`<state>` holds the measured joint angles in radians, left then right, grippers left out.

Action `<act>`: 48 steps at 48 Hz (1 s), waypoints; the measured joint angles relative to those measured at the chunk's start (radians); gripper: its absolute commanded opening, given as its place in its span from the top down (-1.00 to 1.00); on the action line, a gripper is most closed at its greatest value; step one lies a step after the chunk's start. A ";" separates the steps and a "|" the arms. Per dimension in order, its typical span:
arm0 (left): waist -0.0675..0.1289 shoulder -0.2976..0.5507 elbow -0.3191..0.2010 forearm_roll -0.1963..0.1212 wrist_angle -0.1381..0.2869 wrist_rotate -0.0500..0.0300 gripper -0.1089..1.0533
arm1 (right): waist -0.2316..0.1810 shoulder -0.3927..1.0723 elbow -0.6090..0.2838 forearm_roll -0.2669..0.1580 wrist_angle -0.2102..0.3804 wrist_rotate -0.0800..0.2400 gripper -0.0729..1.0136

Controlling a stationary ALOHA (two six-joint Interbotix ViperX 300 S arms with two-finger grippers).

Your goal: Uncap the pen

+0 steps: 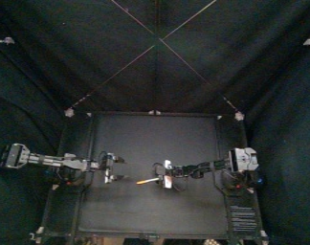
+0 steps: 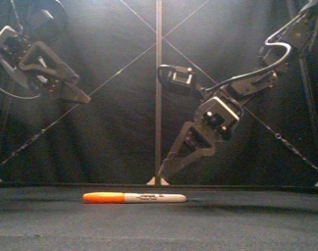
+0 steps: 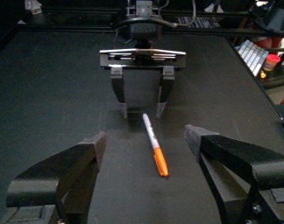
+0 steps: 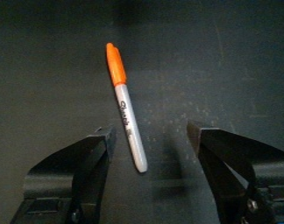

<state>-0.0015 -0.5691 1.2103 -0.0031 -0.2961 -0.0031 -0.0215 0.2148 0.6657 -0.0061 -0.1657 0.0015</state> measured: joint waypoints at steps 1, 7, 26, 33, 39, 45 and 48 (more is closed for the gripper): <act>0.000 0.006 0.000 0.000 0.000 0.0000 -0.95 | 0.000 0.002 0.002 0.000 0.005 0.000 -0.80; 0.000 0.052 -0.009 -0.002 0.000 0.0000 -0.95 | 0.002 0.014 0.000 0.000 0.015 0.000 -0.66; 0.003 0.155 -0.101 -0.051 0.110 0.0015 -0.95 | 0.003 0.031 -0.005 0.000 0.032 -0.005 -0.09; 0.006 0.212 -0.158 -0.057 0.170 0.0046 -0.95 | -0.005 -0.006 0.005 0.000 0.037 -0.008 -0.09; 0.025 0.267 -0.207 -0.057 0.201 0.0061 -0.95 | -0.032 -0.067 0.014 0.000 0.035 -0.009 -0.09; 0.040 0.327 -0.249 -0.054 0.232 0.0046 -0.95 | -0.054 -0.114 0.018 -0.006 0.035 -0.009 -0.09; 0.044 0.359 -0.273 -0.043 0.245 0.0077 -0.95 | -0.055 -0.121 0.020 -0.015 0.037 -0.009 -0.09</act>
<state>0.0430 -0.2102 0.9373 -0.0460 -0.0506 0.0046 -0.0767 0.0936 0.6857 -0.0215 -0.1289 -0.0077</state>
